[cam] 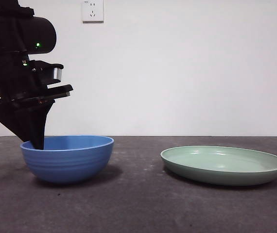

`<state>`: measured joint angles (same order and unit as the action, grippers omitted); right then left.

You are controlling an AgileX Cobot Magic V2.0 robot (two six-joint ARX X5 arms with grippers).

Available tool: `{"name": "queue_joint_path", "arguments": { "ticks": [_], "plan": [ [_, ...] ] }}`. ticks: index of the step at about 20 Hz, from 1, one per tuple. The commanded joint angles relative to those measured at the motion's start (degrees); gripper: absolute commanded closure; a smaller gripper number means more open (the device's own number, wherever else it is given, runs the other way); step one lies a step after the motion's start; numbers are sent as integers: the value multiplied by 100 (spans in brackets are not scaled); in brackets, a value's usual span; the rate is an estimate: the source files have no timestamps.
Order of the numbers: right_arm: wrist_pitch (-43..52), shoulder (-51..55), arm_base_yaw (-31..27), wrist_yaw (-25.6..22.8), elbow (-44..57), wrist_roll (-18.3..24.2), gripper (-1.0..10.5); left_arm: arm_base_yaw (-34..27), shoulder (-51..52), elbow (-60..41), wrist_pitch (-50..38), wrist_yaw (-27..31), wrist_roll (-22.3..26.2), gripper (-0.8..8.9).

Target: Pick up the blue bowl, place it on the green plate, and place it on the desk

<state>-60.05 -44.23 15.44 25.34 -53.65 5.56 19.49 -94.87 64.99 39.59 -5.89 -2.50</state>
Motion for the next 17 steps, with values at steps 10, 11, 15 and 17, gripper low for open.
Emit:
{"name": "queue_joint_path", "arguments": {
  "ticks": [10,11,15,17],
  "plan": [
    [48,-24,33,9,-109,-66,568,525,-70,1482,713,-55,-321,803],
    [48,-24,33,11,-109,-66,568,643,-70,1646,732,-55,-345,803],
    [46,-24,33,9,-109,-111,568,1095,-81,1982,501,-55,-588,803],
    [46,-24,33,7,-111,-138,568,1290,-136,1982,247,-55,-719,803]
  ]
}}
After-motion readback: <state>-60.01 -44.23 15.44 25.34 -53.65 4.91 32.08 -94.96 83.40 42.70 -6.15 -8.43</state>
